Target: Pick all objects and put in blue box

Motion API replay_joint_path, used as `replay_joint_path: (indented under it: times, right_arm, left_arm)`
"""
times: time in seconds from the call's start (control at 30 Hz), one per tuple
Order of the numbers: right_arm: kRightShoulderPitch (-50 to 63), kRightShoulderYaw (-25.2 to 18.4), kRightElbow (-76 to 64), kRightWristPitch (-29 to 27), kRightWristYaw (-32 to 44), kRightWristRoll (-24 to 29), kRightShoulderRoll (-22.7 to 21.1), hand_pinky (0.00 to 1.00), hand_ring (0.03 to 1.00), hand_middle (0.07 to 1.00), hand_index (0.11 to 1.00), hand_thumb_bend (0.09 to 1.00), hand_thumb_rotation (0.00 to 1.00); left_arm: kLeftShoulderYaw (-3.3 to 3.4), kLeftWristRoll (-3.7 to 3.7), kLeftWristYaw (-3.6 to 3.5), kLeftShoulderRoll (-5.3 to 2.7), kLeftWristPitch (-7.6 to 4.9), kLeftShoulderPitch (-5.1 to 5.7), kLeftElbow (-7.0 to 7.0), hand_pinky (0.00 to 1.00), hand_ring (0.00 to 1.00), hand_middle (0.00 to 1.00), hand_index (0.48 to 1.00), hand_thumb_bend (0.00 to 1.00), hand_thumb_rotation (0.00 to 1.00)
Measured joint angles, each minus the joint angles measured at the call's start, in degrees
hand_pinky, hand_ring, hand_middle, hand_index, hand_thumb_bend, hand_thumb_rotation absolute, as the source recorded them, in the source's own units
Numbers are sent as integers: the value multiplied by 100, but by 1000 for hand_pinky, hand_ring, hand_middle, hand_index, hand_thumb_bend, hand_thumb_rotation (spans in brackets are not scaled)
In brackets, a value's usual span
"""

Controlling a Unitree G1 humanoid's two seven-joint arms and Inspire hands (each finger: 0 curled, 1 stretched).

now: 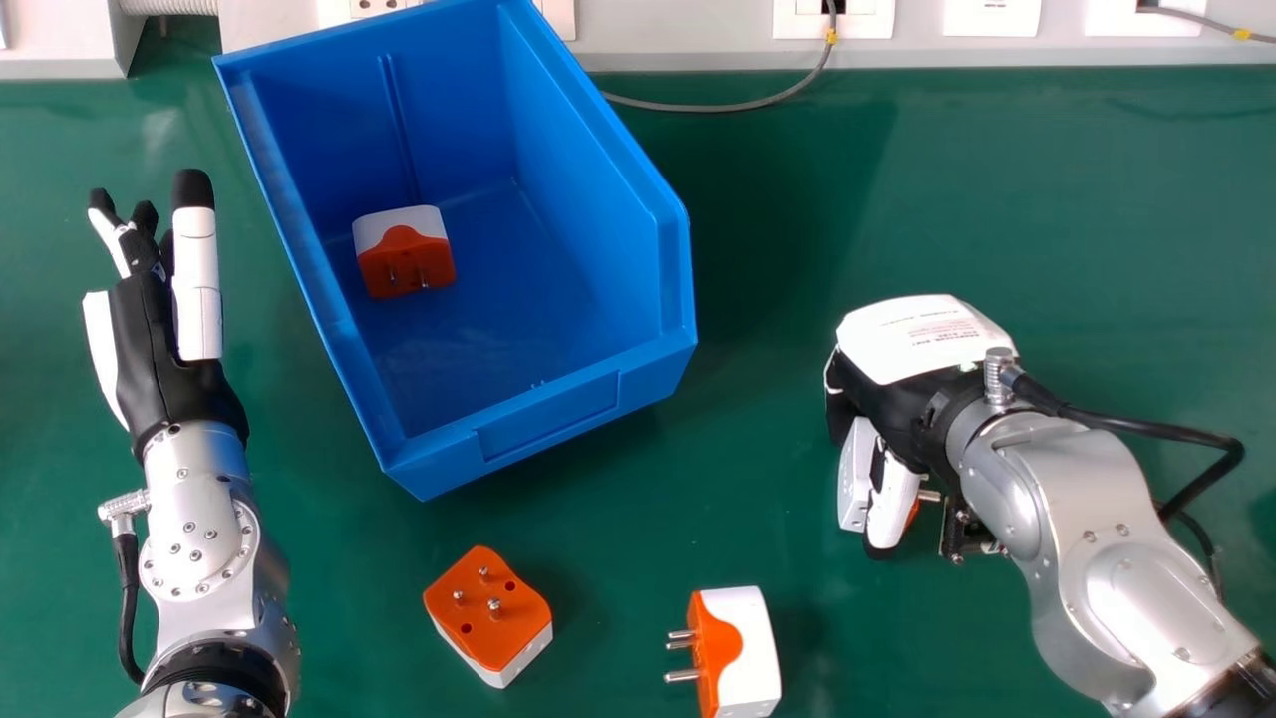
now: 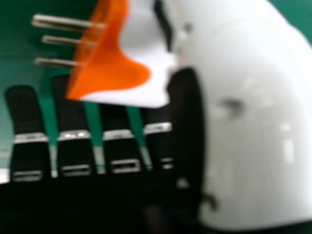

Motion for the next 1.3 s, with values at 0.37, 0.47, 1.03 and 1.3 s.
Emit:
replay_joint_path:
  times: [0.37,0.47,1.03,1.3]
  right_arm:
    - [460,-222,-474,-303,-183,238,-196,472,560,586,496,516,94]
    - [654,-323,-655,-404,-263,325,-243,449,527,567,506,515,75]
    - [1349,-1140,-2042,-821,-516,675,-462,339,419,514,520,513,15]
    - [1653,-1761,-2731,-1187,-824,945,-587,258,393,513,501,513,5]
  left_arm:
    - [38,-3,-47,0,2,-1,0,940,980,1000,992,997,893]
    - [39,-2,-72,2,2,-1,1,941,981,1000,992,997,893]
    - [-38,57,149,6,9,-8,8,941,980,1000,992,997,894]
    - [-63,60,171,-4,80,-33,30,939,979,1000,994,995,897]
